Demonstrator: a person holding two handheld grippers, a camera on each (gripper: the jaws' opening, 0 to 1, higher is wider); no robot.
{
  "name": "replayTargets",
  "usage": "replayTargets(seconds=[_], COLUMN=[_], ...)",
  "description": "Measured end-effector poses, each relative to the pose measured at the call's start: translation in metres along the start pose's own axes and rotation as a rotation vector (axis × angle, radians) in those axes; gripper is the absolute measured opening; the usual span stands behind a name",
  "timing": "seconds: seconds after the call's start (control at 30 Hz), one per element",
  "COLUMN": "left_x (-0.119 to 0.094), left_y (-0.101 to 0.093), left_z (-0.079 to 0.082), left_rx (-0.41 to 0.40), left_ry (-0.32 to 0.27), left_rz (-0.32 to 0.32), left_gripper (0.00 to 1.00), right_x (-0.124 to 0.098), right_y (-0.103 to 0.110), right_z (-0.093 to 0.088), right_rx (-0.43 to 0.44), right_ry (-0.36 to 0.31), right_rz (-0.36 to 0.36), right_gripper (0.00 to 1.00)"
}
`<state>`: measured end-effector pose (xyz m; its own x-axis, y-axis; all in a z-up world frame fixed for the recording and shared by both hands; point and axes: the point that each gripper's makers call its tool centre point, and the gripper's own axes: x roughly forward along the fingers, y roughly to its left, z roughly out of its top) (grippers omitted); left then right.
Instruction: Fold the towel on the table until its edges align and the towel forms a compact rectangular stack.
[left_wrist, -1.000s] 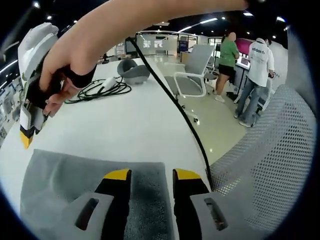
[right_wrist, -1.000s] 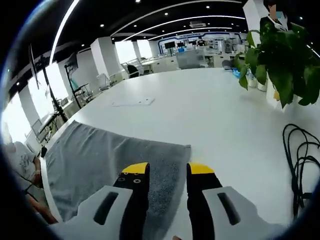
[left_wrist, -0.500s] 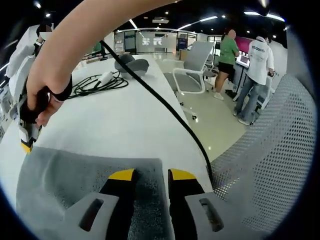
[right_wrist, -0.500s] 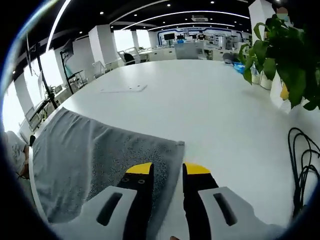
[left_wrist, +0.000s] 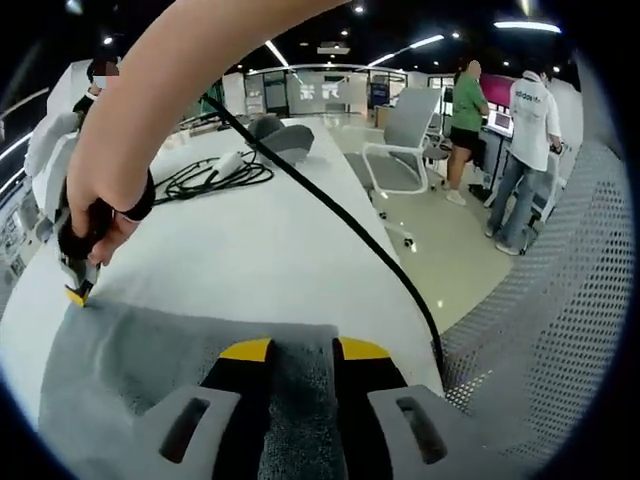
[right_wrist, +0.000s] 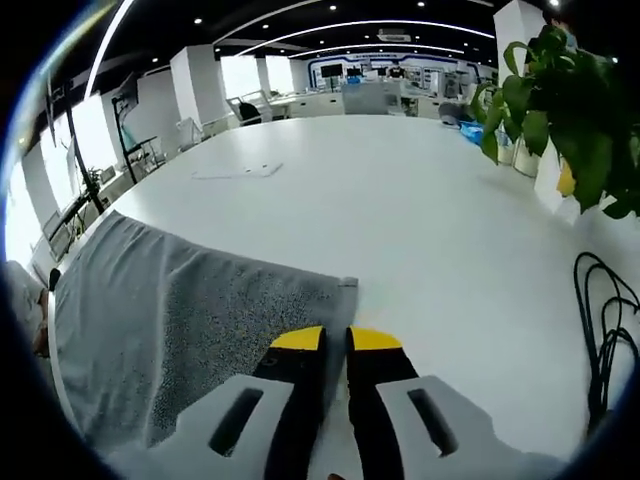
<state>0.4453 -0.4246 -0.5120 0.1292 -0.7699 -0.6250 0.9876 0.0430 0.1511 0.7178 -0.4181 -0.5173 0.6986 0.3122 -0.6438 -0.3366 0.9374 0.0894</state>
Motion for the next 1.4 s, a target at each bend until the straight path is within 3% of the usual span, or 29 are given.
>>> replayTargets(seconds=[0.2, 0.37, 0.7, 0.9, 1.2, 1.4], left_x=[0.001, 0.001, 0.002, 0.003, -0.002, -0.007], left_y=[-0.005, -0.004, -0.002, 0.005, 0.006, 0.011], left_z=[-0.001, -0.001, -0.001, -0.002, 0.002, 0.016], left_rx=[-0.056, -0.072, -0.110, -0.214, -0.223, -0.227], left_ry=[-0.011, -0.018, -0.033, -0.037, -0.051, -0.100], left_rz=[-0.017, -0.026, -0.010, -0.005, 0.003, 0.015], left_gripper=[0.19, 0.19, 0.15, 0.09, 0.07, 0.06], right_x=[0.001, 0.002, 0.001, -0.004, -0.009, -0.011], right_y=[-0.006, -0.006, -0.003, -0.002, -0.002, -0.007], right_z=[0.001, -0.001, 0.001, 0.003, 0.010, 0.021], right_rx=[0.007, -0.001, 0.044, 0.031, 0.035, 0.024], right_ry=[-0.004, 0.000, -0.003, -0.013, -0.038, -0.064], right_rz=[-0.017, -0.015, -0.008, -0.002, -0.007, -0.009], right_gripper=[0.01, 0.12, 0.00, 0.00, 0.00, 0.00])
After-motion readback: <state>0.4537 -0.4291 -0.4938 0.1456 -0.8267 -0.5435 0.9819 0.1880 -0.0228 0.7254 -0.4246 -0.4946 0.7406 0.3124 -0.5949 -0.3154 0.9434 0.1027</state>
